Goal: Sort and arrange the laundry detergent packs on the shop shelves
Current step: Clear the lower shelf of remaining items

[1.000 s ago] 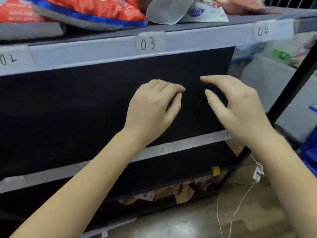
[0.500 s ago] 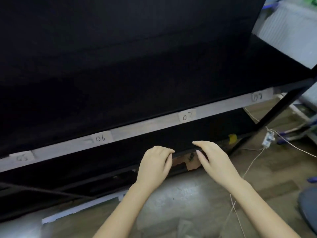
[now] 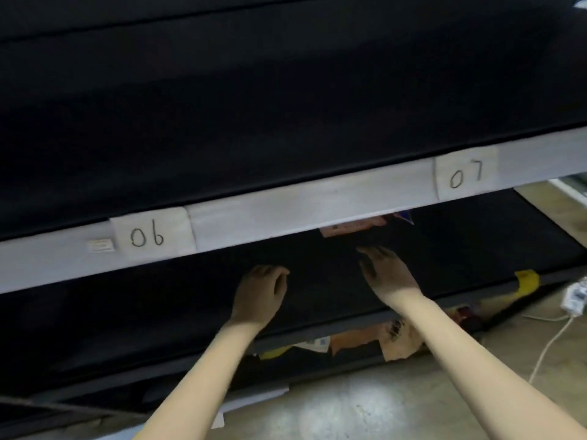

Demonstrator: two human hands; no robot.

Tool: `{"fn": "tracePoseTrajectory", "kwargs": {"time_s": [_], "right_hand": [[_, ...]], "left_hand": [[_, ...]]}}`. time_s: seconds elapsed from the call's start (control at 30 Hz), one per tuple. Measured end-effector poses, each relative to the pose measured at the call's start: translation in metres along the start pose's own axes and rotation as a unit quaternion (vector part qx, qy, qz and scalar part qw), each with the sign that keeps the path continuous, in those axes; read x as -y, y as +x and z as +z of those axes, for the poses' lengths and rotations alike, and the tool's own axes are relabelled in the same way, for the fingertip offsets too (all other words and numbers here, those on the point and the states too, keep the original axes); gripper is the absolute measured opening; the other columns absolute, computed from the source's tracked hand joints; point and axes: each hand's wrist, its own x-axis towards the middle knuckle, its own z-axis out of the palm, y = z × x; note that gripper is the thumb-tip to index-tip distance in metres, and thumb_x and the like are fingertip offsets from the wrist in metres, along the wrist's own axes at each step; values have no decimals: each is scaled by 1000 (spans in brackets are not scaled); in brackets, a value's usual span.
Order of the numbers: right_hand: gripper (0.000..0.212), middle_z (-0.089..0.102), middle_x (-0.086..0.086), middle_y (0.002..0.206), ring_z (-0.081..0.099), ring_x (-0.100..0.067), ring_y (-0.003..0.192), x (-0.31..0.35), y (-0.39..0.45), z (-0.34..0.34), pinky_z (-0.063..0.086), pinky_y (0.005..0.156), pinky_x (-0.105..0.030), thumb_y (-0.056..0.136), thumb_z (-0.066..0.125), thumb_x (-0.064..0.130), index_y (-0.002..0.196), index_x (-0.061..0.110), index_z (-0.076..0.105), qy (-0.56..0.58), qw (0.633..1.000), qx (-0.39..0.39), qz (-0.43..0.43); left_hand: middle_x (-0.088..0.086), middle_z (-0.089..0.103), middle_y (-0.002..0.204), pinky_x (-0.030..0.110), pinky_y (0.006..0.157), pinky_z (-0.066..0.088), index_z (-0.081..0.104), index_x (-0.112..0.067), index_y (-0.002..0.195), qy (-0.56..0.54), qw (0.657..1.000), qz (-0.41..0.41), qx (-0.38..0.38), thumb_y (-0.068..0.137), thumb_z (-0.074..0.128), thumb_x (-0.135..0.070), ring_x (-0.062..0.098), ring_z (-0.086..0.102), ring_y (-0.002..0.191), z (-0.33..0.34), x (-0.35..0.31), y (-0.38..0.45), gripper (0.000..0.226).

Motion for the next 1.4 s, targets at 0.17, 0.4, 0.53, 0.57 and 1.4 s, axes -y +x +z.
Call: {"fn": "tracePoseTrajectory", "kwargs": {"time_s": [0.17,0.4,0.53,0.57,1.4], "right_hand": [[34,54,-7,131,50,-24,121,-28,63,30,45,95,-36,97,46,19,130,13,52,-27,994,-105,-29],[34,54,-15,128,47,-31,122,-69,110,38,46,96,-42,89,56,9,122,3,54,-101,960,-254,-52],[34,51,-10,133,45,-25,126,-79,118,58,43,99,-37,90,57,13,123,8,55,-116,956,-261,-67],[37,48,-8,137,42,-23,130,-81,121,63,41,102,-36,91,56,17,127,11,52,-123,959,-246,-63],[27,62,-11,114,62,-29,98,-84,156,67,53,78,-41,97,44,14,121,16,54,-161,957,-216,-105]], "left_hand": [[-2,62,119,22,84,41,62,-20,118,13,998,23,-54,97,46,-22,13,56,110,30,28,65,26],[3,63,113,29,81,47,62,-16,116,27,991,81,-105,96,48,-25,18,57,104,77,19,147,26],[5,56,121,30,85,44,56,-15,124,65,987,110,-92,93,53,-35,19,53,109,105,1,178,37],[5,55,125,31,89,42,53,-16,128,66,986,117,-94,92,54,-38,19,51,113,110,-3,184,42],[12,59,124,37,94,46,57,-6,123,-342,900,-115,-247,96,52,-31,27,55,114,102,13,214,37]]}}
